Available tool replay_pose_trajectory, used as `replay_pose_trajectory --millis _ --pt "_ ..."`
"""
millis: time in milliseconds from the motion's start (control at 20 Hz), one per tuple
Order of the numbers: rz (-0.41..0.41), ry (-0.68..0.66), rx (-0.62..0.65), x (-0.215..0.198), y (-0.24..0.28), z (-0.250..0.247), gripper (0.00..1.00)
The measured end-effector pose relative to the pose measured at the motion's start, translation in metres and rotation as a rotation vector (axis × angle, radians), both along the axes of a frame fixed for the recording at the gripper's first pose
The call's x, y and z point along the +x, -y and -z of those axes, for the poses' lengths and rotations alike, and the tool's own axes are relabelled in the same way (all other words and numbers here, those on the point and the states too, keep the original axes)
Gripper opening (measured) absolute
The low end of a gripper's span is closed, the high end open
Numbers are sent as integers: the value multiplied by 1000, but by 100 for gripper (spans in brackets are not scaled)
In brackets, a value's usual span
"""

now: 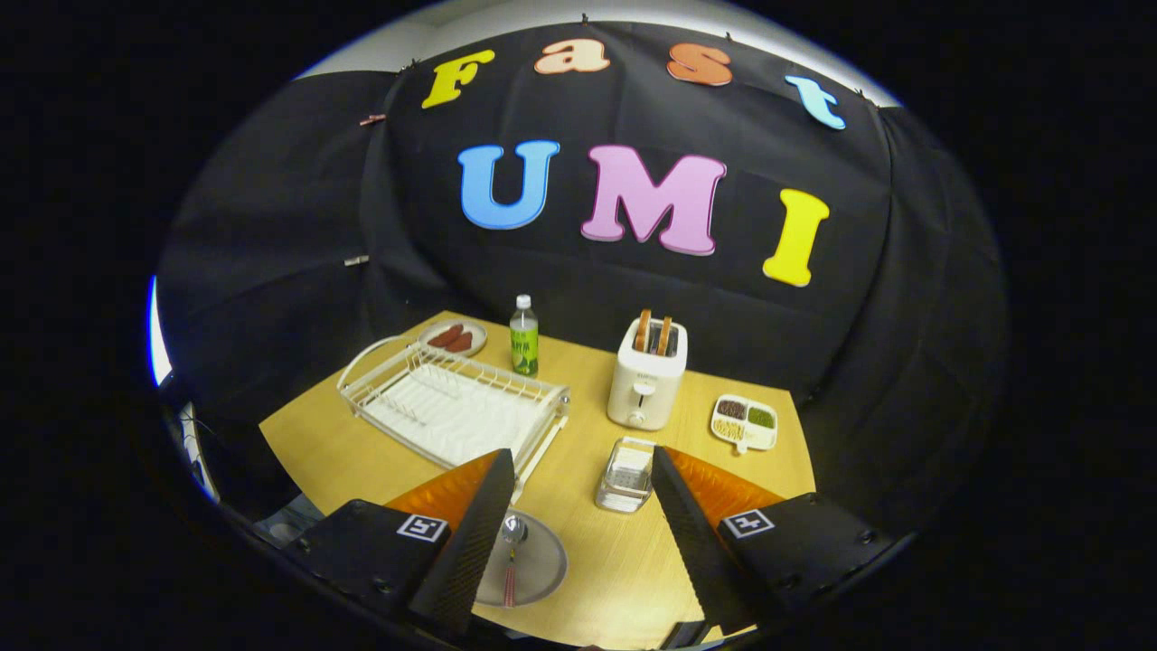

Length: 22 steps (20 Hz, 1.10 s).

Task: Take the plate from the dish rack, then take the spoon from the basket and place it into the plate.

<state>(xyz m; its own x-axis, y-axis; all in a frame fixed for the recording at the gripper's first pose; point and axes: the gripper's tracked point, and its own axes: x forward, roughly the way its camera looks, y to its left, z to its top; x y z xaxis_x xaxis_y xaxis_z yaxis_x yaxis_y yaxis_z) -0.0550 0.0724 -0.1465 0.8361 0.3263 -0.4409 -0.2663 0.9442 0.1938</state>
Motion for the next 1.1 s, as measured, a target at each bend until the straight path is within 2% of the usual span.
replay_pose_trajectory --millis 150,400,750,1100 --pt "10 101 7 9 3 -48 94" --pt "13 220 1 7 3 -100 97" --pt "65 310 32 5 19 -137 97" --pt "88 287 54 0 26 -135 97"
